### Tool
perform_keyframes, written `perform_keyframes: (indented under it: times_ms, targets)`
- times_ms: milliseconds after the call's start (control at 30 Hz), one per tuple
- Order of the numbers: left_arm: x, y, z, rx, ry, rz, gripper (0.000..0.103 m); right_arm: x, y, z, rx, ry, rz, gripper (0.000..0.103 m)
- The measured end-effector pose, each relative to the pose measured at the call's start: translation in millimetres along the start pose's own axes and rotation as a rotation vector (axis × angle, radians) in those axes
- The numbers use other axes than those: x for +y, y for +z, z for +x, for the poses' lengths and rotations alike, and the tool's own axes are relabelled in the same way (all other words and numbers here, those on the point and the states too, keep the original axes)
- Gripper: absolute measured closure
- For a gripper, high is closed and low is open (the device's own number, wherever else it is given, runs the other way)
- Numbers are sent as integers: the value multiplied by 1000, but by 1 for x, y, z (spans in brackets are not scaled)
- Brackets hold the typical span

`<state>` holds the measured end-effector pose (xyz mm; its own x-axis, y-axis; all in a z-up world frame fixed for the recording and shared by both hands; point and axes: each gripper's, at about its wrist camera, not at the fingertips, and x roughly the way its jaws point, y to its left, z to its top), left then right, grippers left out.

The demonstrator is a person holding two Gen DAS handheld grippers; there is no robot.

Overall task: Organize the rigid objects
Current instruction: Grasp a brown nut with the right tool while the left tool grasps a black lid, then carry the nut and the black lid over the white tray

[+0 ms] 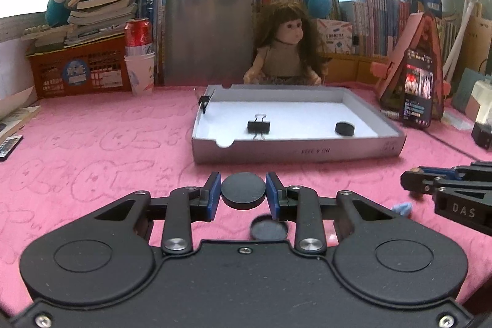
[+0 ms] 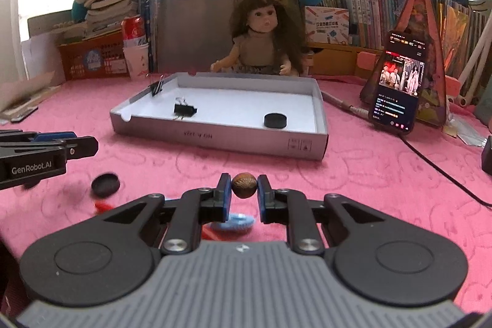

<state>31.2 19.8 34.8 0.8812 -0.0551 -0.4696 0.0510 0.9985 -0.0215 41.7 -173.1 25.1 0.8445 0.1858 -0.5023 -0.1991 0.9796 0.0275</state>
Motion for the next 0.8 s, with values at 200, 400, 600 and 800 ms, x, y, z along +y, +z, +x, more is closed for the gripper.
perform_keyframes:
  times_ms: [200,400,600,800]
  targets:
    - [1,26,16,6,-30,-20,74,-14,23,14,16,-6,62,82]
    - [-1,53,39,22,-60,-29,74,-26,48,32,28,-12,87,82]
    - [-4,75,69,62,-86,-35,74,-39,68,59,72,-2,140,82]
    - [-4,86,102,141,-105,-51,74,-45,79,87,139,7,164,82]
